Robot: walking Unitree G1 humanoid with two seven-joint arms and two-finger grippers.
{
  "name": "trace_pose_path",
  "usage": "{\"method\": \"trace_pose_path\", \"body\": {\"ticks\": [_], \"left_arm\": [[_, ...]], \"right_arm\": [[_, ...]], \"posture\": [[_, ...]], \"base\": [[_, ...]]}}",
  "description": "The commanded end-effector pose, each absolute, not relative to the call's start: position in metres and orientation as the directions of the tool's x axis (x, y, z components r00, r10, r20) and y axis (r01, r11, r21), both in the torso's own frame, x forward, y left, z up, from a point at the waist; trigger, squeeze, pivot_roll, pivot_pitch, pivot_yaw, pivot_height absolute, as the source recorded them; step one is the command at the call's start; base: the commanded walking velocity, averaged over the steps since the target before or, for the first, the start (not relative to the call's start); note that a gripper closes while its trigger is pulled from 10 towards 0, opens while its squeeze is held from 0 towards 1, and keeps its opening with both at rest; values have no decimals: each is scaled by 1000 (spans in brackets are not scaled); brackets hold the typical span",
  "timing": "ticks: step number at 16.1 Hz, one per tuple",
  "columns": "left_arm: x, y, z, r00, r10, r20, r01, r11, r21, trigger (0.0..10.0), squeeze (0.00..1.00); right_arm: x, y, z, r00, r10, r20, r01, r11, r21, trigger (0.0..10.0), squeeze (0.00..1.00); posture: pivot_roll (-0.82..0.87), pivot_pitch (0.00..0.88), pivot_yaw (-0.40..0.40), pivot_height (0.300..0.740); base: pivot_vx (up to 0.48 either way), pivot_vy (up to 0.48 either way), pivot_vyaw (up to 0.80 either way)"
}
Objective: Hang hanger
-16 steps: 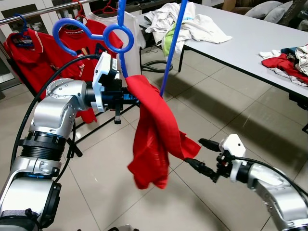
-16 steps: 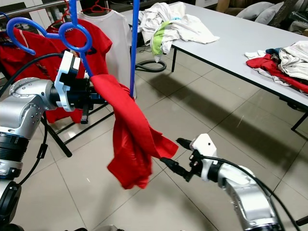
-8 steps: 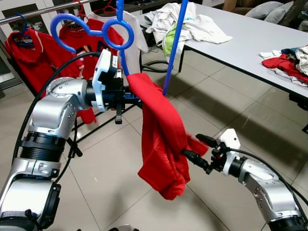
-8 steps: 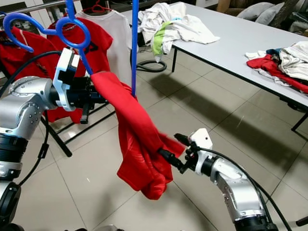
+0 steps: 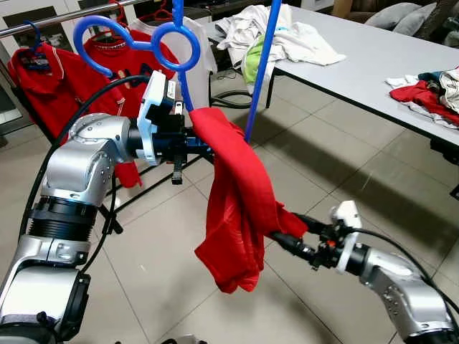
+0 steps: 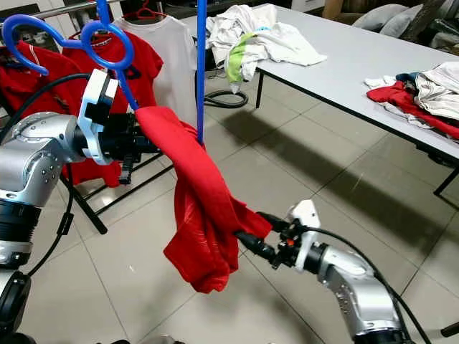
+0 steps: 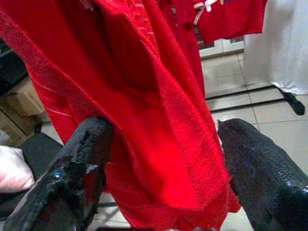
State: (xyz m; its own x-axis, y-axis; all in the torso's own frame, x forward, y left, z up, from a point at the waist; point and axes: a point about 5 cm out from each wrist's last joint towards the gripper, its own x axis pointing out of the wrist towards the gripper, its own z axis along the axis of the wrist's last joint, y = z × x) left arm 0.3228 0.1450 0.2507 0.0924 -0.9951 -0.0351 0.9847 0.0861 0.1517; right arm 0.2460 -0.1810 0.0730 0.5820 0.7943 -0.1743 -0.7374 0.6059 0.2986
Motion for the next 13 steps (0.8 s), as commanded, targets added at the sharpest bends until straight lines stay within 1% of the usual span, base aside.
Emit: {"method": "trace_pose_path", "body": {"ticks": [1, 2, 4, 7, 8, 9, 10, 11, 13], "left_arm": [[321, 150, 259, 93, -995, -19, 980, 88, 178, 0, 0], [320, 150, 261, 87, -996, -20, 981, 82, 176, 0, 0], [320, 150, 261, 85, -996, -21, 981, 80, 175, 0, 0], [320, 150, 262, 80, -997, -19, 982, 76, 174, 0, 0], [320, 150, 262, 80, -997, -19, 982, 75, 174, 0, 0], [319, 149, 263, 78, -997, -16, 982, 74, 174, 0, 0], [318, 147, 264, 60, -998, -7, 984, 58, 171, 0, 0], [318, 147, 264, 56, -998, -6, 984, 55, 171, 0, 0], [318, 147, 265, 55, -998, -5, 984, 54, 170, 0, 0]], "right_arm": [[245, -184, 79, 581, 800, -151, -745, 597, 298, 10000, 0], [242, -188, 80, 580, 805, -126, -740, 585, 332, 10000, 0], [240, -189, 81, 569, 815, -110, -743, 567, 356, 10000, 0], [236, -192, 81, 558, 828, -58, -725, 521, 452, 10000, 0], [235, -192, 81, 557, 828, -61, -723, 520, 454, 9373, 0], [235, -192, 80, 558, 827, -70, -721, 525, 452, 7451, 0], [237, -190, 77, 579, 812, -71, -699, 539, 470, 1725, 0], [238, -189, 77, 580, 812, -64, -696, 535, 480, 0, 0], [238, -188, 78, 578, 815, -45, -693, 519, 500, 0, 0]], "posture": [[-63, 0, 64, 740], [-63, 0, 64, 740], [-63, 0, 64, 740], [-59, 0, 66, 740], [-59, 0, 66, 740], [-60, 0, 67, 740], [-60, 0, 67, 740], [-60, 0, 67, 740], [-58, 0, 67, 740]], "base": [[0, 0, 0], [0, 0, 0], [0, 0, 0], [0, 0, 0], [0, 0, 0], [0, 0, 0], [0, 0, 0], [0, 0, 0], [0, 0, 0]]}}
